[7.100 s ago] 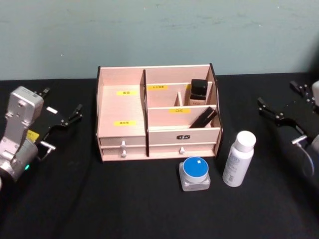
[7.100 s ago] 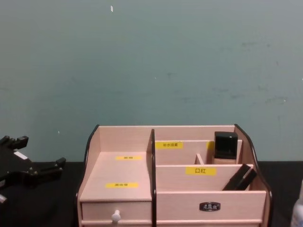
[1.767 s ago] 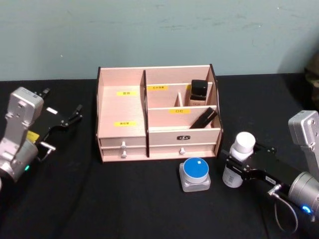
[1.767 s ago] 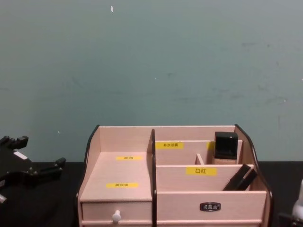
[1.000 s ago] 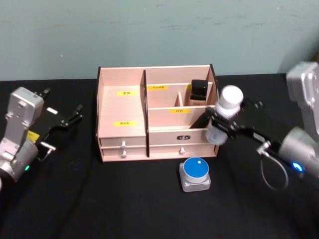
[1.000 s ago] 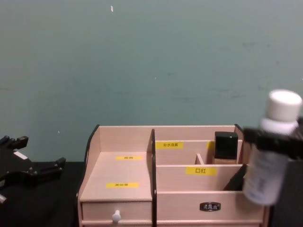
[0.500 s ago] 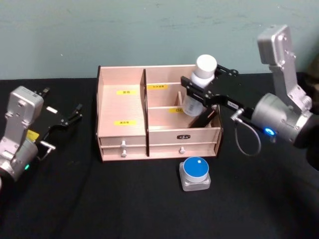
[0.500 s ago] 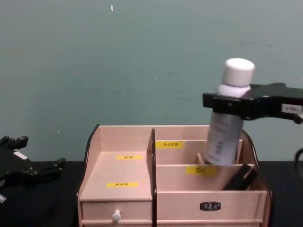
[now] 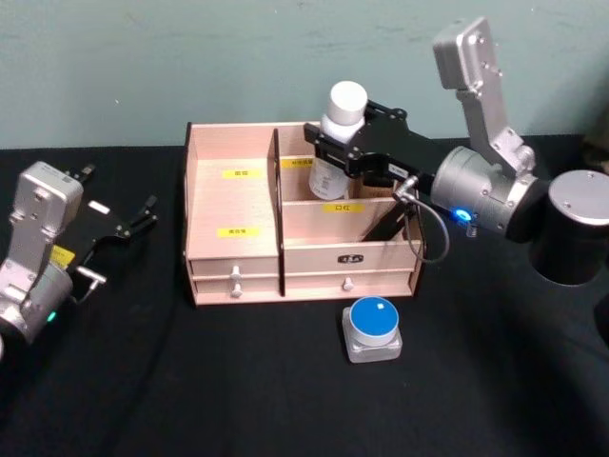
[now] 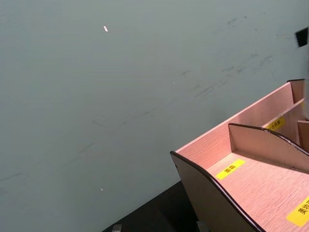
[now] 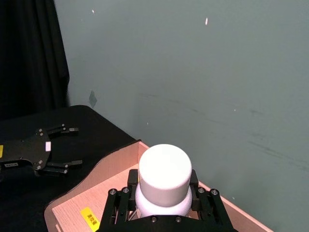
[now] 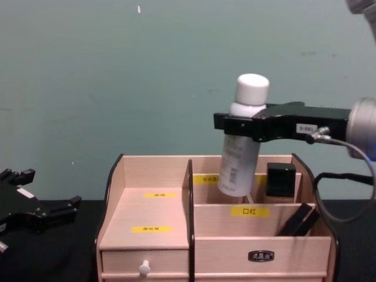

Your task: Pick up the facial cleanser and watermelon frost from the table and place them into the tiered storage box.

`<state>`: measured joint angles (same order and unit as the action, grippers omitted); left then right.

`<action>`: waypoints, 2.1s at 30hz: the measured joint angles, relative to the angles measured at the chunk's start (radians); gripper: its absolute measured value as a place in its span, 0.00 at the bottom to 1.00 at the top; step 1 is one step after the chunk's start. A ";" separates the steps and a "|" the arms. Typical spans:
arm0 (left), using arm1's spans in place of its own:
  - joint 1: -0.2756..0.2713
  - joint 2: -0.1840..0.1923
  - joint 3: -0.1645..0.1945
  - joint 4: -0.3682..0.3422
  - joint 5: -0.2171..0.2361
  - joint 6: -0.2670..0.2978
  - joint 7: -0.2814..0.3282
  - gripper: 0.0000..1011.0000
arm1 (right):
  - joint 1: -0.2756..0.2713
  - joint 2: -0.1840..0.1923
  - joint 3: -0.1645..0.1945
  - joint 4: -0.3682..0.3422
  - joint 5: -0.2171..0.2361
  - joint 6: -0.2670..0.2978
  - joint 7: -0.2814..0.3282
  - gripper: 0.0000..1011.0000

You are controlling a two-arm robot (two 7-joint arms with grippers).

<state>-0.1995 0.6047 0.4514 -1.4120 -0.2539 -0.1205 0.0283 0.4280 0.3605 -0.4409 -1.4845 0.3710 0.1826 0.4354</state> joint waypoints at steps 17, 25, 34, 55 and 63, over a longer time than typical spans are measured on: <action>0.000 0.000 0.000 0.000 0.000 0.000 0.000 0.99 | 0.083 -0.047 -0.041 0.140 -0.034 -0.045 0.011 0.60; 0.000 0.000 0.000 0.000 0.000 0.000 0.000 0.99 | 0.111 -0.068 -0.045 0.203 -0.045 -0.061 0.016 0.60; 0.000 0.000 0.000 0.000 0.000 0.000 0.000 0.99 | 0.127 -0.084 -0.046 0.250 -0.051 -0.075 0.027 0.60; 0.000 0.000 0.000 0.000 0.000 0.000 0.000 0.99 | 0.151 -0.113 -0.048 0.362 -0.051 -0.101 0.056 0.60; 0.000 0.000 0.000 0.000 0.000 0.000 0.000 0.99 | 0.160 -0.123 -0.048 0.393 -0.051 -0.098 0.058 0.59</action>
<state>-0.1995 0.6047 0.4514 -1.4120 -0.2539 -0.1205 0.0283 0.5880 0.2372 -0.4886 -1.0918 0.3205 0.0849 0.4935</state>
